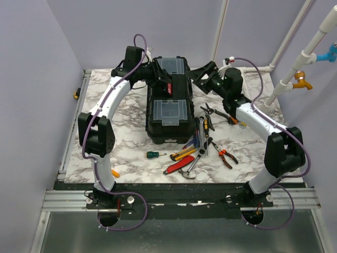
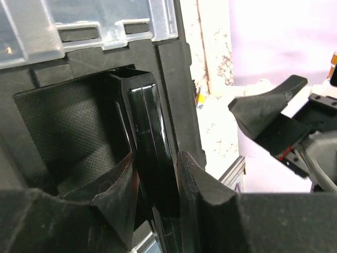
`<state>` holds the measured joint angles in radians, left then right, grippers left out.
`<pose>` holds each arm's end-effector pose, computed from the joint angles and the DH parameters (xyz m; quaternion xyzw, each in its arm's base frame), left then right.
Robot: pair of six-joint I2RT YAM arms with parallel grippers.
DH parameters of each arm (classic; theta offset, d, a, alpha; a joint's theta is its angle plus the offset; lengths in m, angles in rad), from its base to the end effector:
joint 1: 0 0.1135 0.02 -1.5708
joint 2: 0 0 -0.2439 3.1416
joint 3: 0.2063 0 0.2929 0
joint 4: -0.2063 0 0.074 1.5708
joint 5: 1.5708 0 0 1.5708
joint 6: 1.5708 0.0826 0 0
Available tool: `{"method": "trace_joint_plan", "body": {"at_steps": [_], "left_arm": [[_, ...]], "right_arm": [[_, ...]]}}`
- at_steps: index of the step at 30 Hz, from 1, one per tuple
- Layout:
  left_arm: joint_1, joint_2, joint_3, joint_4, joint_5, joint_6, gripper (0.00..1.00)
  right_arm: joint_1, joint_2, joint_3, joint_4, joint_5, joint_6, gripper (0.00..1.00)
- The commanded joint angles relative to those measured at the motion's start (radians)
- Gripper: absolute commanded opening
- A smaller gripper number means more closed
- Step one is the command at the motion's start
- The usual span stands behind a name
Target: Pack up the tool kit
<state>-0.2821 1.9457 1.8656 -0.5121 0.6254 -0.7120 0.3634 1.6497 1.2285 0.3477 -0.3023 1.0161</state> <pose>0.4830 -0.1903 0.2986 -0.0379 0.8514 -0.4519 0.2636 0.4379 0.1928 0.2830 0.1351 0.7189 0.5133 0.4489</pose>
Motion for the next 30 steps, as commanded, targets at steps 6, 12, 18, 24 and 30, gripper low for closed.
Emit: {"method": "trace_joint_plan", "body": {"at_steps": [6,12,18,24,30], "left_arm": [[-0.006,0.032,0.133,-0.086,-0.053,0.134,0.00],[-0.003,0.039,0.299,-0.152,-0.019,0.124,0.00],[0.025,0.017,0.369,-0.161,0.003,0.095,0.00],[0.056,-0.047,0.261,-0.082,0.059,0.054,0.00],[0.115,-0.106,0.188,0.016,0.131,-0.012,0.00]], "right_arm": [[-0.078,-0.044,-0.076,-0.194,0.073,-0.156,0.90],[-0.085,-0.022,-0.104,-0.231,0.086,-0.193,0.89],[-0.096,-0.007,-0.126,-0.239,0.072,-0.197,0.88],[-0.100,0.012,-0.136,-0.236,0.052,-0.208,0.88],[-0.100,0.046,-0.125,-0.199,-0.049,-0.227,0.83]]}}
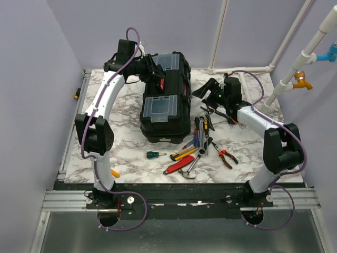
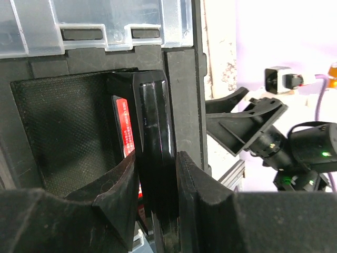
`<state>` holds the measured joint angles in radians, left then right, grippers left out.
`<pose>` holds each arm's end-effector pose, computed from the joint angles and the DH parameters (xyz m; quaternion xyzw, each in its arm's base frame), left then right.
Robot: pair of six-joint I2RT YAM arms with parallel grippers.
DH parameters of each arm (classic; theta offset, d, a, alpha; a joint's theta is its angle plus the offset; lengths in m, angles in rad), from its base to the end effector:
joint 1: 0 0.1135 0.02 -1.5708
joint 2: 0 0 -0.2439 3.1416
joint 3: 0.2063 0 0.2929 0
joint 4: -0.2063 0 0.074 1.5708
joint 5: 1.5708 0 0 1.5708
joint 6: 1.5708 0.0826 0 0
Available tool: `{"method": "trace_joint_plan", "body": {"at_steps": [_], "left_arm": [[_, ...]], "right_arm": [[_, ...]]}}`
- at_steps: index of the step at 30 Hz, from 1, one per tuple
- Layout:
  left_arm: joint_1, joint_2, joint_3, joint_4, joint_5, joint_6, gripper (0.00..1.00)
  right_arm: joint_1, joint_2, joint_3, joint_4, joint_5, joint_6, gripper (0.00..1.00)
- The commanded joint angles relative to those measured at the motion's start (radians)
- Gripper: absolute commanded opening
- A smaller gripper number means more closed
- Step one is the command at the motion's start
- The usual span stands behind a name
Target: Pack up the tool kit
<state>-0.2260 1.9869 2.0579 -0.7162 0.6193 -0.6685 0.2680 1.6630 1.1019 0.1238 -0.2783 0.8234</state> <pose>0.4894 -0.1617 0.3318 -0.0543 0.8613 -0.4298 0.2655 0.4338 0.1427 0.1896 0.1574 0.8239 0.3760 0.3938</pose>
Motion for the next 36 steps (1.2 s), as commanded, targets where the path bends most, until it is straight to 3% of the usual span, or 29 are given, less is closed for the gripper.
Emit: {"method": "trace_joint_plan", "body": {"at_steps": [1,3,10,16,28,36], "left_arm": [[0.070,-0.154,-0.021,0.247,0.151,-0.071,0.00],[0.100,-0.167,-0.061,0.307,0.190,-0.111,0.00],[0.157,-0.190,-0.187,0.495,0.286,-0.226,0.00],[0.180,-0.192,-0.244,0.568,0.320,-0.266,0.00],[0.200,-0.204,-0.270,0.590,0.334,-0.269,0.00],[0.217,-0.219,-0.309,0.627,0.351,-0.289,0.00]], "right_arm": [[-0.004,0.040,0.010,0.018,-0.073,-0.034,0.83],[-0.004,0.067,0.039,-0.013,-0.074,-0.043,0.81],[-0.003,0.149,0.133,-0.020,-0.198,-0.039,0.57],[0.018,0.142,0.186,-0.028,-0.234,-0.059,0.44],[0.062,0.165,0.251,-0.005,-0.348,-0.039,0.35],[0.063,0.177,0.213,0.196,-0.486,0.076,0.18]]}}
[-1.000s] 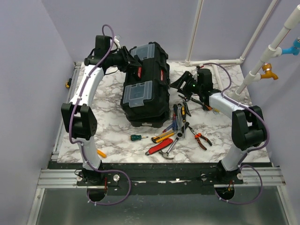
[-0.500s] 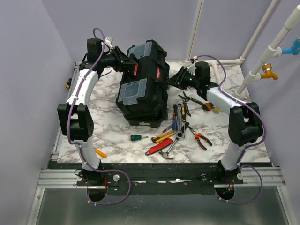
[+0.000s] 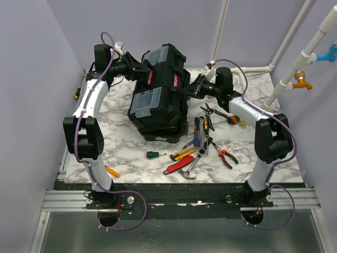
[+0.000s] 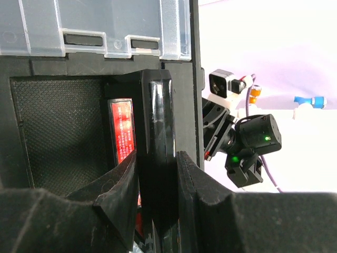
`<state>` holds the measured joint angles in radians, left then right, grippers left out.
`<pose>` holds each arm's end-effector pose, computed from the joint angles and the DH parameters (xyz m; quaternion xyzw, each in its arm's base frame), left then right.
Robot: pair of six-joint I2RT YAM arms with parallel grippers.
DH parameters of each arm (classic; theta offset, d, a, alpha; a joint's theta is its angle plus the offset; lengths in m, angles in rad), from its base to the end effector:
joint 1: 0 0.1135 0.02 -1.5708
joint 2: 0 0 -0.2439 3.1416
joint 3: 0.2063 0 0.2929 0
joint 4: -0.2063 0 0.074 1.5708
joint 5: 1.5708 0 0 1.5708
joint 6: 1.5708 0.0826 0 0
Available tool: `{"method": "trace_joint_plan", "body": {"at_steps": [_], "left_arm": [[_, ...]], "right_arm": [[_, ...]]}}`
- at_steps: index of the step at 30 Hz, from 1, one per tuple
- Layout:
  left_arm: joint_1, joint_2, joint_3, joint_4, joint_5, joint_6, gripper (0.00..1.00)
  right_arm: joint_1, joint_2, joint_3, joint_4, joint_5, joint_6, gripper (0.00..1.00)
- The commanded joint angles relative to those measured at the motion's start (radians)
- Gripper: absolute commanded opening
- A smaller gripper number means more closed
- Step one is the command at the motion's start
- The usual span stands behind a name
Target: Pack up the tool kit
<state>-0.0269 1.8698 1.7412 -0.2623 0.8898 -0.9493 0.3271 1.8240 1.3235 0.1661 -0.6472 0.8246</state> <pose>0.4985 -0.0776 0.3213 -0.1194 0.7783 -0.5514 0.2758 0.4514 0.2057 0.2188 0.0116 0.7942 0.5166 0.3198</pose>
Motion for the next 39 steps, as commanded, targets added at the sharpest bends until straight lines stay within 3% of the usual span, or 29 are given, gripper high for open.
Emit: {"method": "trace_joint_plan", "body": {"at_steps": [1,10,14,16,21,25,32,36,39], "left_arm": [[0.018,-0.102,0.004,0.180,0.081,-0.011,0.00],[0.042,-0.091,-0.003,0.194,0.092,-0.030,0.02],[0.054,-0.110,-0.010,0.133,0.071,0.027,0.45],[0.063,-0.125,-0.026,0.104,0.057,0.056,0.58],[0.081,-0.161,-0.065,0.065,0.031,0.104,0.72],[0.082,-0.197,-0.038,-0.054,-0.035,0.192,0.76],[0.031,-0.302,0.046,-0.337,-0.281,0.417,0.84],[-0.096,-0.330,0.145,-0.531,-0.556,0.559,0.89],[-0.199,-0.330,0.194,-0.607,-0.688,0.617,0.90]], "right_arm": [[0.006,0.014,-0.010,0.176,-0.129,0.085,0.17],[0.052,0.025,0.080,0.179,-0.195,0.062,0.18],[0.059,0.053,0.079,0.273,-0.239,0.140,0.18],[0.062,0.062,0.077,0.314,-0.250,0.172,0.18],[0.069,0.079,0.091,0.316,-0.242,0.176,0.18],[0.071,0.096,0.089,0.337,-0.246,0.192,0.18],[0.073,0.112,0.092,0.373,-0.249,0.217,0.18],[0.076,0.118,0.098,0.381,-0.251,0.223,0.18],[0.078,0.121,0.100,0.386,-0.252,0.226,0.18]]}}
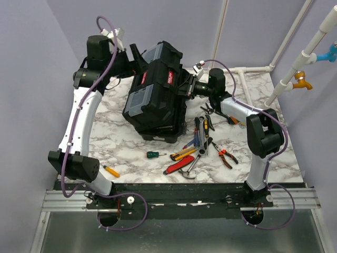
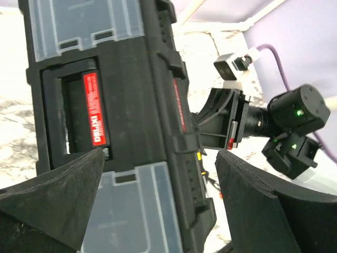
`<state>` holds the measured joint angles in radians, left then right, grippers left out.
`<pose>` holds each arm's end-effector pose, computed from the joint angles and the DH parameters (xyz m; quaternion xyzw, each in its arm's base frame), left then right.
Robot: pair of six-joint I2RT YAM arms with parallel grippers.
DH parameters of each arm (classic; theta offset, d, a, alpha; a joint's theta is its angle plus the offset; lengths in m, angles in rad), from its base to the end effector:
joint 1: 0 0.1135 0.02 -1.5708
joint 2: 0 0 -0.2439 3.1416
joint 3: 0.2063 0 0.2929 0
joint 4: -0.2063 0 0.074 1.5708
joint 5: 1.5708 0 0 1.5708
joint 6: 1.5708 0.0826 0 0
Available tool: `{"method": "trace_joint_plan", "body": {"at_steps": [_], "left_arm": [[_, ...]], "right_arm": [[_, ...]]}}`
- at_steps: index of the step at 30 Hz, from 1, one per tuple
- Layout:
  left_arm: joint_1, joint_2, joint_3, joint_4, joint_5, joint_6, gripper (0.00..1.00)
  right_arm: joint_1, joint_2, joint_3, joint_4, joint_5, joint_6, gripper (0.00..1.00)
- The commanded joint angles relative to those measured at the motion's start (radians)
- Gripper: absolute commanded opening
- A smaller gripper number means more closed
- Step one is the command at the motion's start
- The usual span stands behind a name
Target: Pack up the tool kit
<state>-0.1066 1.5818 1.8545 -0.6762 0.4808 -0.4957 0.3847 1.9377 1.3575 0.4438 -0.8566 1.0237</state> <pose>0.4116 -0.0825 0.4346 -0.0279 0.8205 -0.3485 0.4522 0.4466 0.2481 0.2168 -0.0438 0.7366 0.6257 0.2530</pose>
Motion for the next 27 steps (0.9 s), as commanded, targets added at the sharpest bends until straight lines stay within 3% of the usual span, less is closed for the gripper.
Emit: {"method": "trace_joint_plan", "body": {"at_steps": [1,10,16,20,27], "left_arm": [[-0.149,-0.042,0.089,-0.209,-0.323,0.177,0.91],[-0.497,-0.048,0.101,-0.265,-0.774,0.357,0.98],[-0.747,0.135,0.246,-0.390,-1.126,0.491,0.98],[-0.805,0.234,0.264,-0.421,-1.227,0.547,0.98],[-0.817,0.267,0.161,-0.379,-1.300,0.573,0.98]], "right_arm": [[0.022,0.010,0.067,0.111,-0.042,0.029,0.18],[0.029,0.030,0.077,0.127,-0.045,0.040,0.18],[0.030,0.040,0.065,0.173,-0.046,0.072,0.18],[0.029,0.047,0.063,0.192,-0.052,0.086,0.18],[0.030,0.055,0.058,0.213,-0.058,0.097,0.17]]}}
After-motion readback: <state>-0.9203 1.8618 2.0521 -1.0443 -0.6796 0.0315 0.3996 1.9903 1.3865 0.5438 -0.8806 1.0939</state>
